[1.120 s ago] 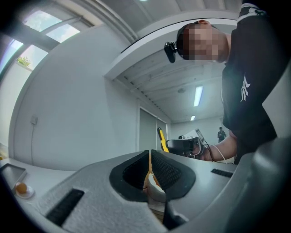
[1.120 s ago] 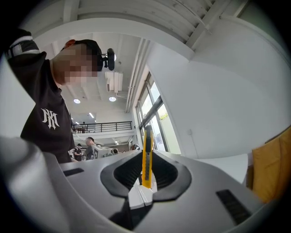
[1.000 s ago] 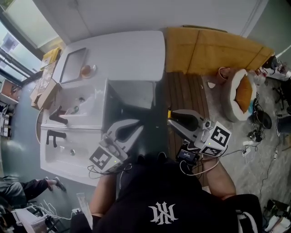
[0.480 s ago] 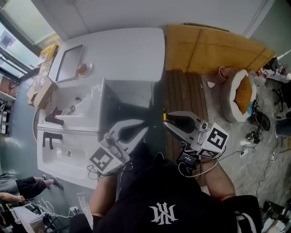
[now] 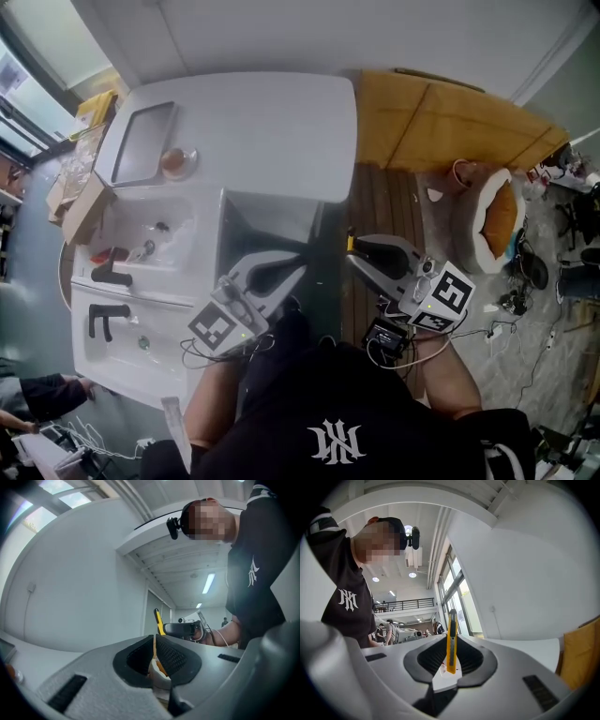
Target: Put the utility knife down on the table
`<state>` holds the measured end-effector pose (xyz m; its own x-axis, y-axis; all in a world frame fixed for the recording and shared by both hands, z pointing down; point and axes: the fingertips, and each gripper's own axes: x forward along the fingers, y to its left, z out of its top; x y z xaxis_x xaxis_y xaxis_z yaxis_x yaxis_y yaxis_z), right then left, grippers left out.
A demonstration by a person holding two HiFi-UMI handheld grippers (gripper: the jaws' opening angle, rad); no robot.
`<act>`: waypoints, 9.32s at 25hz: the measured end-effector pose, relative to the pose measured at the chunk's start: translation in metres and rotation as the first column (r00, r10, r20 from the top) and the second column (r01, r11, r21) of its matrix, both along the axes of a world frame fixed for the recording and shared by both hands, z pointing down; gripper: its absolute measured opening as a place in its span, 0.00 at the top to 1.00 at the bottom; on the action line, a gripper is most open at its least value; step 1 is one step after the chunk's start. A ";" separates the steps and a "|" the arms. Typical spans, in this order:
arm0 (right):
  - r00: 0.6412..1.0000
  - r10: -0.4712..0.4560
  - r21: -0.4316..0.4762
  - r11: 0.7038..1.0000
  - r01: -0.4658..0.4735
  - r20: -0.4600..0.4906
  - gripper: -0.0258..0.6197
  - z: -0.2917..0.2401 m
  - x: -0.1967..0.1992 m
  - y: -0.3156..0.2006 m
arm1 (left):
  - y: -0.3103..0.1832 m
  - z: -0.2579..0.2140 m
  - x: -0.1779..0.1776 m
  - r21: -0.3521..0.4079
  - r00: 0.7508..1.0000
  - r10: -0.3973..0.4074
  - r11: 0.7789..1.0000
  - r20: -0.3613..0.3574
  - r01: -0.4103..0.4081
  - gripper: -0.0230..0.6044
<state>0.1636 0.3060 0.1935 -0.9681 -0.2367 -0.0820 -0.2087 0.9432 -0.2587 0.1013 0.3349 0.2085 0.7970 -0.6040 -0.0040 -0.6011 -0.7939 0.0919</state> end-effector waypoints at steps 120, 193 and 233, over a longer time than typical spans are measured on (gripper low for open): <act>0.425 -0.293 -0.148 0.928 0.342 -0.856 0.88 0.454 -0.302 -0.513 | -0.500 0.337 -0.266 -0.258 0.963 -0.264 0.935 -0.054 0.242 0.93; 0.687 -0.282 -0.094 0.950 0.298 -0.669 0.93 0.318 -0.303 -0.504 | -0.504 0.277 -0.249 -0.273 0.957 -0.289 0.919 0.028 0.286 0.93; 0.944 -0.299 -0.031 0.954 0.297 -0.140 0.96 0.070 -0.196 -0.422 | -0.429 0.050 -0.155 -0.112 0.964 -0.257 0.958 0.074 0.264 0.94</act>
